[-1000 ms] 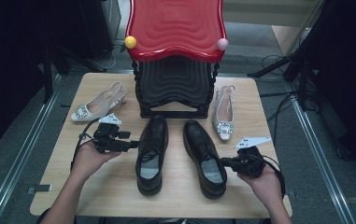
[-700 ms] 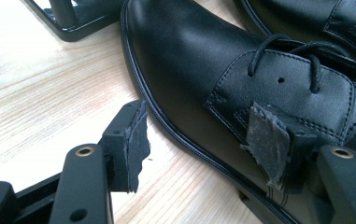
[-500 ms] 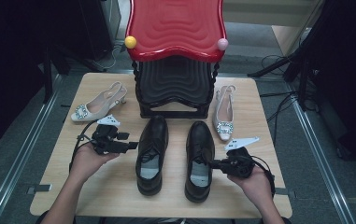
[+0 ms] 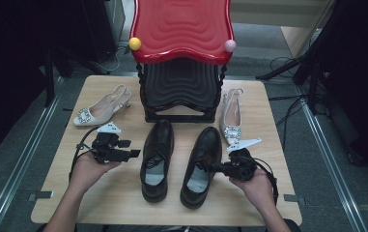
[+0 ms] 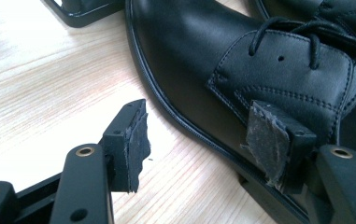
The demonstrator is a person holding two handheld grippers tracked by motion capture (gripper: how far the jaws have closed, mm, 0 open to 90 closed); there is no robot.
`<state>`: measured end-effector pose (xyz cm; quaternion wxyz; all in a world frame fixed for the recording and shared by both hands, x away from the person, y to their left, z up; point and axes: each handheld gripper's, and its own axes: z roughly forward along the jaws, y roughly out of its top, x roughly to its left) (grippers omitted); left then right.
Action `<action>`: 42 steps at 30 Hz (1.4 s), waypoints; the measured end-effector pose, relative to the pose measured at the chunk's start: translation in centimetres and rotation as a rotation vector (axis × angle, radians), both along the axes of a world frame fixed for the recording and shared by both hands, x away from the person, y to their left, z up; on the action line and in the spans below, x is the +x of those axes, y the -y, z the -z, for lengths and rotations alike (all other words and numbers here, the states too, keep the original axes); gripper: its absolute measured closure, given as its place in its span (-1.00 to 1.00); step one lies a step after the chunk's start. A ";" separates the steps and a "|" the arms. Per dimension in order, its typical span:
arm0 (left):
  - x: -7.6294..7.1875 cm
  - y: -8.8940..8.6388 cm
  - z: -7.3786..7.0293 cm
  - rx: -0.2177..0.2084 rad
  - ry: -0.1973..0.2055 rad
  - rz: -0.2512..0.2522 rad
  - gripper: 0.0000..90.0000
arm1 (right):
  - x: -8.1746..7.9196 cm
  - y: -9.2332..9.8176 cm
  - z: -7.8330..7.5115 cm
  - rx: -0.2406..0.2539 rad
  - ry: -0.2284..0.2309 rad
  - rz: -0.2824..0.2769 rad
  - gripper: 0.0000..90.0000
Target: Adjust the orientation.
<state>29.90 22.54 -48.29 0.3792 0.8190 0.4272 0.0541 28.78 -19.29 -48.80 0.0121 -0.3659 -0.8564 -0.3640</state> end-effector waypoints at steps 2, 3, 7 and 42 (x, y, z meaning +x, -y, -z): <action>-0.1 0.0 0.1 0.002 0.001 -0.003 -0.13 | 0.1 -0.1 0.1 0.002 -0.002 -0.006 1.00; -0.2 0.0 0.2 0.002 -0.003 -0.004 -0.13 | 0.2 -0.1 0.1 0.006 -0.004 -0.009 1.00; -0.5 0.2 0.4 0.008 -0.009 0.000 -0.13 | 0.5 -0.5 0.2 0.024 -0.020 -0.023 1.00; 0.8 2.4 3.1 0.023 -0.133 0.023 1.00 | 2.5 -1.6 1.7 -0.046 -0.029 0.033 1.00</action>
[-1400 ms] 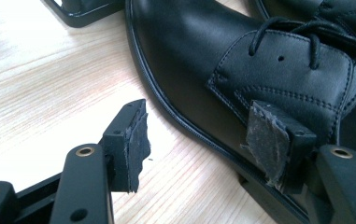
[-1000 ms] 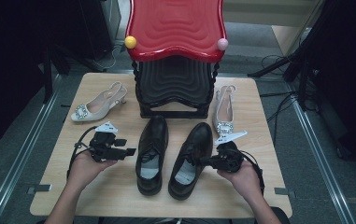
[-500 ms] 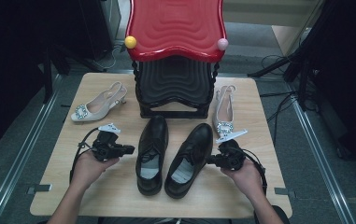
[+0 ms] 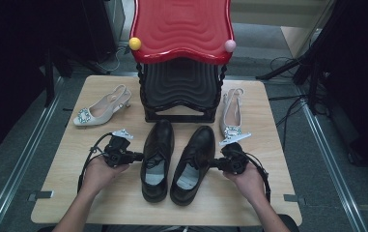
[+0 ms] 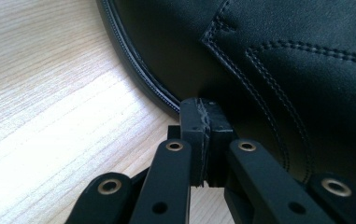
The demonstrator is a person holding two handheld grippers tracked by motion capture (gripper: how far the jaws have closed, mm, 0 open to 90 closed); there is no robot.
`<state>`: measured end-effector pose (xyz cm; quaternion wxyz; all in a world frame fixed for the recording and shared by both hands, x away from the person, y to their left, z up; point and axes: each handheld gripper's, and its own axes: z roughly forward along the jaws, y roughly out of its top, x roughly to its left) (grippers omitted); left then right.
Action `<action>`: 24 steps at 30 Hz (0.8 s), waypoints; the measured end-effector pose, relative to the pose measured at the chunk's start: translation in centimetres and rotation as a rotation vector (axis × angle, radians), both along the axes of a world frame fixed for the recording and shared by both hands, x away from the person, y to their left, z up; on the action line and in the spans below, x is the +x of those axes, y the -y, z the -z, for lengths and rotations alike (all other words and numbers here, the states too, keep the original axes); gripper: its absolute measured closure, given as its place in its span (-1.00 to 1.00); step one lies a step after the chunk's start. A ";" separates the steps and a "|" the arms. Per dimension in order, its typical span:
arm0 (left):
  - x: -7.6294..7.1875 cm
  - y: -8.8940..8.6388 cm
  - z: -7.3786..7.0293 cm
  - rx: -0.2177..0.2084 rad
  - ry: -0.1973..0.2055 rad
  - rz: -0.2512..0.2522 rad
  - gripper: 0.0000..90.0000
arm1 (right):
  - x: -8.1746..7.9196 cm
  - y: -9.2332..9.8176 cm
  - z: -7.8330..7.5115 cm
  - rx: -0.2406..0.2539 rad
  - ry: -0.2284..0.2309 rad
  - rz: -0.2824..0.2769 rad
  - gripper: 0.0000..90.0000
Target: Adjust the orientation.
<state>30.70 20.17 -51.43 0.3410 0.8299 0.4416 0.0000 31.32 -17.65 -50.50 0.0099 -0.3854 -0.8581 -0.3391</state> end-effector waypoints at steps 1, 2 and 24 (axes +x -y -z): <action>0.0 0.0 0.0 -0.003 -0.002 -0.002 1.00 | 0.0 -0.2 -0.1 -0.007 0.000 0.003 1.00; 0.0 0.0 0.0 -0.003 -0.002 -0.002 1.00 | 0.0 -0.2 -0.1 -0.007 0.000 0.003 1.00; -1.3 1.8 0.1 -0.075 -0.035 0.025 1.00 | 1.3 -1.9 0.1 -0.010 0.022 0.042 1.00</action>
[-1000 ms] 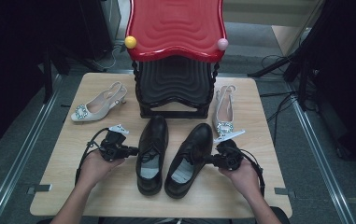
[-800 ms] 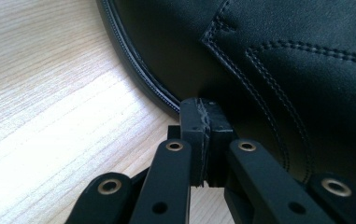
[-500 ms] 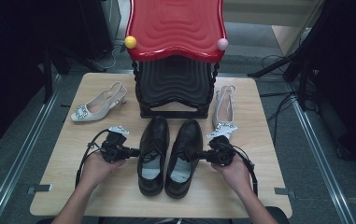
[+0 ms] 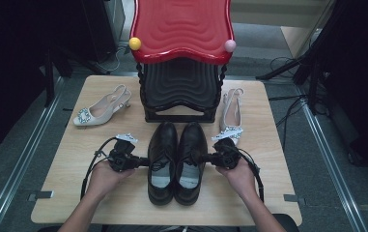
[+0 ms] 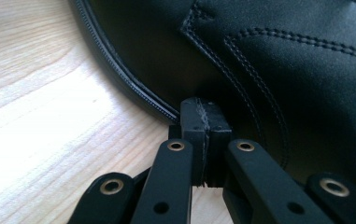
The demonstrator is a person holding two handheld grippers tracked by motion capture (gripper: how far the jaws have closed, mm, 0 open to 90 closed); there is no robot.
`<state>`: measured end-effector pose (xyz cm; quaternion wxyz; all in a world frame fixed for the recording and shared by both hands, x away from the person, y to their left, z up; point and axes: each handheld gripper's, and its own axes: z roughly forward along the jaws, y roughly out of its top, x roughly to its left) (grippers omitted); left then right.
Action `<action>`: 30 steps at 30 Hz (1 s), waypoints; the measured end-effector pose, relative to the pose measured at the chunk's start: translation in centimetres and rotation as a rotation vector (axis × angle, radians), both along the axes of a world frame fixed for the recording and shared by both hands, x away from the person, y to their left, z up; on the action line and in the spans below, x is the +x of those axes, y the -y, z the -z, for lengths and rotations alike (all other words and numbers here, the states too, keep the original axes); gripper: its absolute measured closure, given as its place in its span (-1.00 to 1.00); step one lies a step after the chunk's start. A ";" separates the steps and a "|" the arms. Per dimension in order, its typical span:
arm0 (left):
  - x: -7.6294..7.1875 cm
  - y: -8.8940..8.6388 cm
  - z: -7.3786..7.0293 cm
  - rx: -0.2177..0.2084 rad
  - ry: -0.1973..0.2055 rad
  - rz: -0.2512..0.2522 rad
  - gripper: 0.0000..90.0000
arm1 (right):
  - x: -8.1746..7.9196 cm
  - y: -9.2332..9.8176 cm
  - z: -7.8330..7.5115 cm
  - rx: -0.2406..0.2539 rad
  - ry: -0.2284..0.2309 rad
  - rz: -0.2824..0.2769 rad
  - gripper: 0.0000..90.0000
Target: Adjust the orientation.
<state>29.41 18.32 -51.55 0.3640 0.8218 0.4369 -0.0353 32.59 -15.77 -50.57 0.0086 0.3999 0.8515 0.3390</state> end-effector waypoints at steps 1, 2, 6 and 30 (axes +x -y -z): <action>-0.2 0.2 0.1 -0.005 -0.004 0.004 1.00 | 0.2 0.0 0.0 -0.008 0.008 0.007 1.00; -0.2 0.3 0.1 -0.017 -0.009 0.005 1.00 | 0.3 0.0 -0.1 -0.012 0.015 0.013 1.00; -0.6 1.0 0.2 -0.026 -0.001 0.010 1.00 | 1.0 0.3 -0.2 -0.022 0.024 0.050 1.00; -1.6 2.4 -1.7 -0.017 0.081 0.079 0.30 | 2.3 3.3 -2.3 0.125 0.095 0.130 0.76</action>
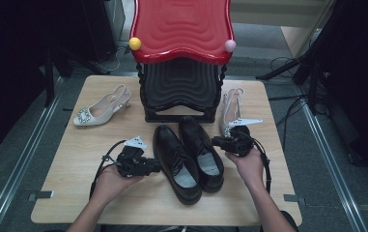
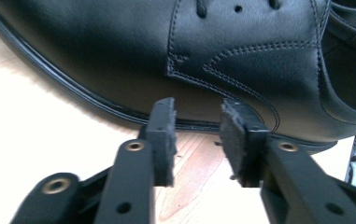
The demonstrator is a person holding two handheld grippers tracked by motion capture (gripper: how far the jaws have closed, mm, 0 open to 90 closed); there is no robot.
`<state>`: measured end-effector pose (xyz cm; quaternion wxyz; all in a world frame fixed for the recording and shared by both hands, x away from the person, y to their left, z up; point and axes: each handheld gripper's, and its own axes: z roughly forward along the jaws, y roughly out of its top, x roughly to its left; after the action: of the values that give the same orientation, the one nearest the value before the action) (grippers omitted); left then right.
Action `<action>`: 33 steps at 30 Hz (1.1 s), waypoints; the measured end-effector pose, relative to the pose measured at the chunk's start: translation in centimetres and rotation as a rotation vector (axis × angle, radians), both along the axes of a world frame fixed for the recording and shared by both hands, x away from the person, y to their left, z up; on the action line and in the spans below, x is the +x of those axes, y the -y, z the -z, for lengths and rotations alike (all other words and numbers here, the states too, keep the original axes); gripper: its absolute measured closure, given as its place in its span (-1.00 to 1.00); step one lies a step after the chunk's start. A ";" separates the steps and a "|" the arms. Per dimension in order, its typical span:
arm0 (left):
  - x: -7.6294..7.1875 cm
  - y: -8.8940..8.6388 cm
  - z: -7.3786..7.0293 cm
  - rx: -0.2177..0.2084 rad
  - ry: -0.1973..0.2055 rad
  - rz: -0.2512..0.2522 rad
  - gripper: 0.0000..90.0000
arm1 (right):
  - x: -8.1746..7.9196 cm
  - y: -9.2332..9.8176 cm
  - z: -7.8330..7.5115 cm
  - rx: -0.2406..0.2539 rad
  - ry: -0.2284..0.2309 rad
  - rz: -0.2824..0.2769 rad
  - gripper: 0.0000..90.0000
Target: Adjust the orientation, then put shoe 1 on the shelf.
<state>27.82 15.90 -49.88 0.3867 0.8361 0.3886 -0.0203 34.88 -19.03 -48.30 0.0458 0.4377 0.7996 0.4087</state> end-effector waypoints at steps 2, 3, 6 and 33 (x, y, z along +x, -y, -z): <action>0.1 0.0 0.1 0.002 -0.008 -0.001 0.17 | -0.2 -0.1 -0.2 -0.009 0.012 -0.002 0.70; 0.2 -0.1 0.1 0.008 -0.015 -0.001 0.09 | -0.3 -0.1 -0.2 -0.017 0.018 0.000 0.68; 0.4 -0.1 0.1 0.009 -0.017 0.000 0.01 | -0.5 0.1 -0.4 -0.008 0.014 0.003 0.63; 2.5 -2.0 -1.9 0.024 0.006 -0.026 -0.17 | -5.7 -0.8 -3.4 -0.020 -0.049 -0.107 0.41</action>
<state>30.28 17.89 -47.95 0.3781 0.8357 0.3983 -0.0079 29.15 -18.25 -44.88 0.0087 0.4036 0.8268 0.3918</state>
